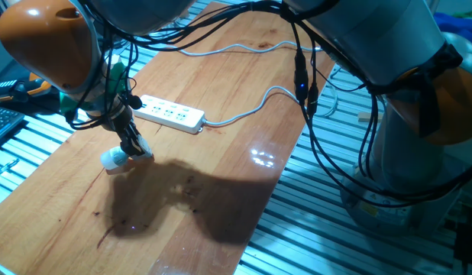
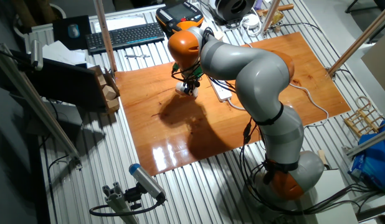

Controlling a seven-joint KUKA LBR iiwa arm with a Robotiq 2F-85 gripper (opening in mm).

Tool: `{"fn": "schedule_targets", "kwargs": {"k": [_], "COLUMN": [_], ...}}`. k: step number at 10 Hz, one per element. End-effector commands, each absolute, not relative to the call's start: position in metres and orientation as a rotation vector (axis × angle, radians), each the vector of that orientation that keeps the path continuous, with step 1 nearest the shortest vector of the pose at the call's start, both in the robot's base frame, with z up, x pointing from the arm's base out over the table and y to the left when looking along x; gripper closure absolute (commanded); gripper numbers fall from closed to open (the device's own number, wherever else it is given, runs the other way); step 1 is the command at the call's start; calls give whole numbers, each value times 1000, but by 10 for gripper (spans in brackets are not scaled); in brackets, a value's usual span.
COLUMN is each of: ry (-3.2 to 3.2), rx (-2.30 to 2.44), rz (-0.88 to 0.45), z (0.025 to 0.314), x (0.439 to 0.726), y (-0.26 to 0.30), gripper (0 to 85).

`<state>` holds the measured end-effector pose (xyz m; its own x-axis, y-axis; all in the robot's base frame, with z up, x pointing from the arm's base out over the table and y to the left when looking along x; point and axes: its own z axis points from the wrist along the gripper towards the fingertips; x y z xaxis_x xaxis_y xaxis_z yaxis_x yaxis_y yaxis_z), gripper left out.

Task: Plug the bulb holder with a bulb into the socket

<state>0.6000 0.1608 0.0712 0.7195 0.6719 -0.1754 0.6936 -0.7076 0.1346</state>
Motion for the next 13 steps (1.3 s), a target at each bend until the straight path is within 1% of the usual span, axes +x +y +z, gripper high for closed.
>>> {"fn": "schedule_targets", "kwargs": {"k": [1,8,13], "ry": [1096,1099,1113], "rx": [2732,2722,2724], "rz": [-172,-196,-244], "z": [69,66,64], "x": [600,599,599], "y": [160,159,159], "gripper": [340,340,340]}}
